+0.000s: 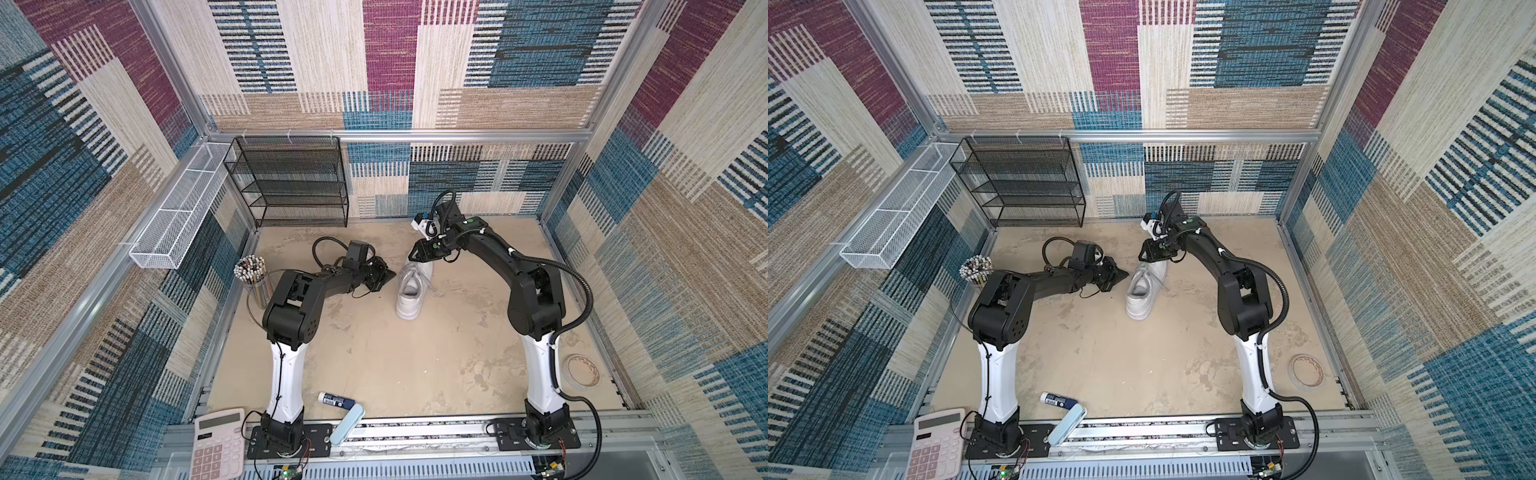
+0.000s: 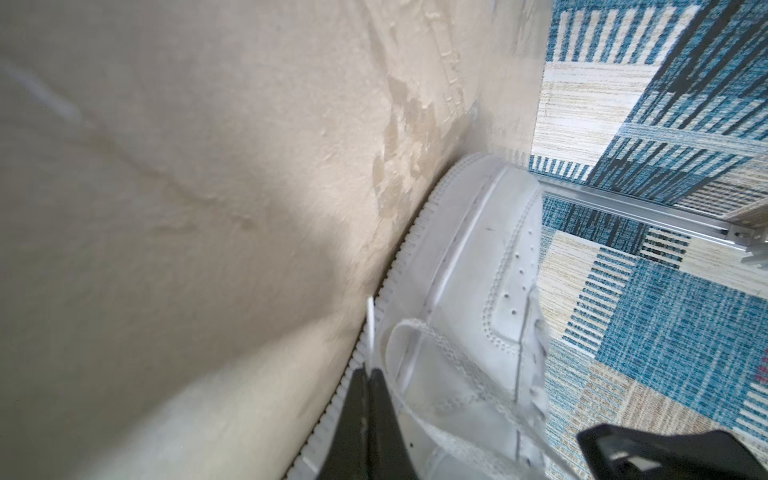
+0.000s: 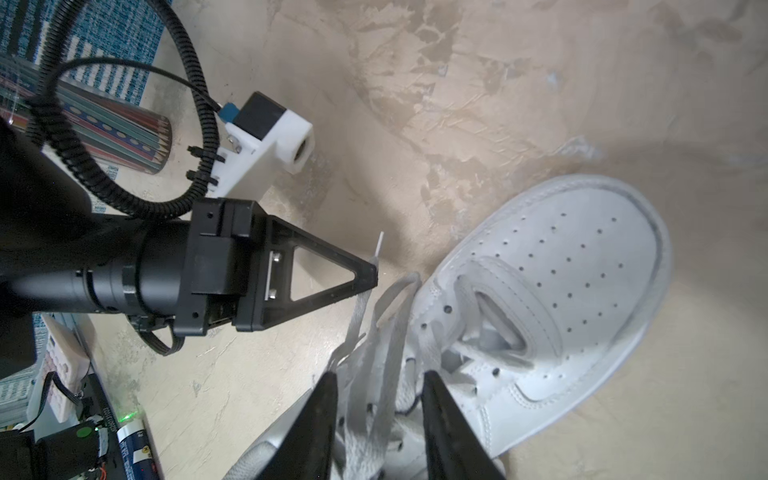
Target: Tie the shoes
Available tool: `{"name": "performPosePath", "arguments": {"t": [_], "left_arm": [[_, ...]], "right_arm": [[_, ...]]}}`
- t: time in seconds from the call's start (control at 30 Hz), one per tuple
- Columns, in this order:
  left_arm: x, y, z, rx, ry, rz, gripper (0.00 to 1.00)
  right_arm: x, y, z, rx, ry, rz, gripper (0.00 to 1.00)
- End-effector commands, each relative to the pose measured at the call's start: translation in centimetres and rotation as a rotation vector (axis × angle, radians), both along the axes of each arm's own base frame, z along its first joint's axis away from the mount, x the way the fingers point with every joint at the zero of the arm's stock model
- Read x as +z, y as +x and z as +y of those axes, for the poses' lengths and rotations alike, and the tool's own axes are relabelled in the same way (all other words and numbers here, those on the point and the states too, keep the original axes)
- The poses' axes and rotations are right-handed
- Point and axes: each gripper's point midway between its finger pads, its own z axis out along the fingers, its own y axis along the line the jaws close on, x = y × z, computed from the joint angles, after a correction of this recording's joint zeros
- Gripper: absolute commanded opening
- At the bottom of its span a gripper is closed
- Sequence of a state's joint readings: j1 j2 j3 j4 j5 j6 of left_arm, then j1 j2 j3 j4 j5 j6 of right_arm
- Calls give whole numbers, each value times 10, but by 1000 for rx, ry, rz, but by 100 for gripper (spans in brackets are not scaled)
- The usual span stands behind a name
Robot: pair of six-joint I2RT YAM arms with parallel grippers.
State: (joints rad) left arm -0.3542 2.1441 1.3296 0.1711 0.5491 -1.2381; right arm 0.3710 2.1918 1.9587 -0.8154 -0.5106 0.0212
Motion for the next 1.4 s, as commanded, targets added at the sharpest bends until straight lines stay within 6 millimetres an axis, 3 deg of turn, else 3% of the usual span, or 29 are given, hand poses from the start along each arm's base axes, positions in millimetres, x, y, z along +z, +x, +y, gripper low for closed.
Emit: {"name": "performPosePath", "arguments": {"t": [0.0,0.2,0.33,0.43,0.73,0.93,1.17,1.37], "left_arm": [[8,4,1,15,-11,-21,0],[8,5,1,12,-13,-21,0],[10,7,2,14,-14,-24,0],[11,7,2,12,-15,-26,0],[14,13,4,14,-12,-33,0],[19,21,3,12,-21,-39,0],[28,46,0,6,-25,-70,0],[50,66,-18,-70,-69,-107,0]], "right_arm": [[-3,-8,3,-3,12,64,38],[-8,-10,5,7,11,85,31],[-3,-11,6,15,18,74,15],[4,-11,7,19,30,57,8],[38,-10,16,31,132,-29,5],[57,-22,26,84,239,-69,6],[53,-35,29,133,280,-54,6],[44,-42,30,162,278,-25,6]]}}
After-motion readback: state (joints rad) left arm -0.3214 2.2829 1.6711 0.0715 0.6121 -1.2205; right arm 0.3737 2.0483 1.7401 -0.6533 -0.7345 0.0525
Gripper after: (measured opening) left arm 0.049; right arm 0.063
